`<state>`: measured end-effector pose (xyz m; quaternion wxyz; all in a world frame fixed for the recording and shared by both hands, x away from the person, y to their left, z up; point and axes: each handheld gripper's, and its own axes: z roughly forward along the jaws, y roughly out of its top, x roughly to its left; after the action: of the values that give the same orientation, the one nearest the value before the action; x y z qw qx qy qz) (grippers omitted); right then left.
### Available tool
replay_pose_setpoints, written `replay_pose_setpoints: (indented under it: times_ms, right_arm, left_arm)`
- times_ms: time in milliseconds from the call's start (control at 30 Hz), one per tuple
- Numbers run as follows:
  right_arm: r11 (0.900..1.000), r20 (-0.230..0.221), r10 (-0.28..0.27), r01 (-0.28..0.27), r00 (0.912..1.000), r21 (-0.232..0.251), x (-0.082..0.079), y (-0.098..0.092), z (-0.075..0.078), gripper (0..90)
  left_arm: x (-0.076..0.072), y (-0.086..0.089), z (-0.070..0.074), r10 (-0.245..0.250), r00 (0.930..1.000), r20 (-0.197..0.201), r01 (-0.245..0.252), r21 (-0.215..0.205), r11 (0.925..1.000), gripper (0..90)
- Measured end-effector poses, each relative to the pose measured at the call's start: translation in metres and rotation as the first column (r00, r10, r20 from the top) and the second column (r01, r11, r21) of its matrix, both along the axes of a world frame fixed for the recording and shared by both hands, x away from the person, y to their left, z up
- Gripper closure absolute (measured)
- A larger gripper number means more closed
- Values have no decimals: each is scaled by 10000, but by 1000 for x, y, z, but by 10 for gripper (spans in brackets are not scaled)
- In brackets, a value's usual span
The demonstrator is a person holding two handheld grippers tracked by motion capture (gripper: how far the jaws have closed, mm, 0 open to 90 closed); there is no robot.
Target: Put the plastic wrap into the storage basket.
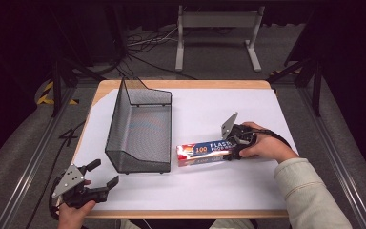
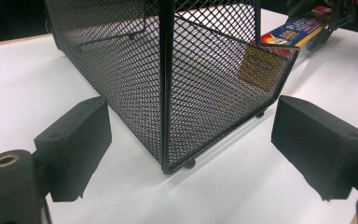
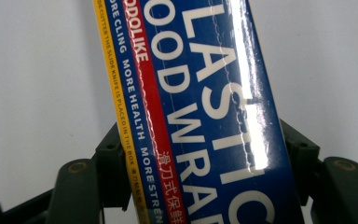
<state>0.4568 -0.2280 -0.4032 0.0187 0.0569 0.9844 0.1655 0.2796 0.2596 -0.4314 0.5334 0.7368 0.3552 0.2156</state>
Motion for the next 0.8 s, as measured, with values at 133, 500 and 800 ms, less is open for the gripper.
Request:
replay_pose_setpoints:
  times_ms: [133, 500, 800]
  right_arm:
    - [9997, 48, 227, -226, 9997, -87, 0, 1, 1, 378]
    - [9994, 161, 349, -348, 9993, -64, -6, -2, 21, 410]
    - [9975, 26, -441, 438, 9990, 547, -9, -12, 49, 408]
  left_arm:
    - [0, 0, 0, -8, 10000, 8, 8, 8, 10000, 127]
    - [1, 0, 0, -45, 10000, -11, 45, 31, 10000, 128]
    - [1, -2, 0, -46, 10000, 26, 46, 4, 10000, 128]
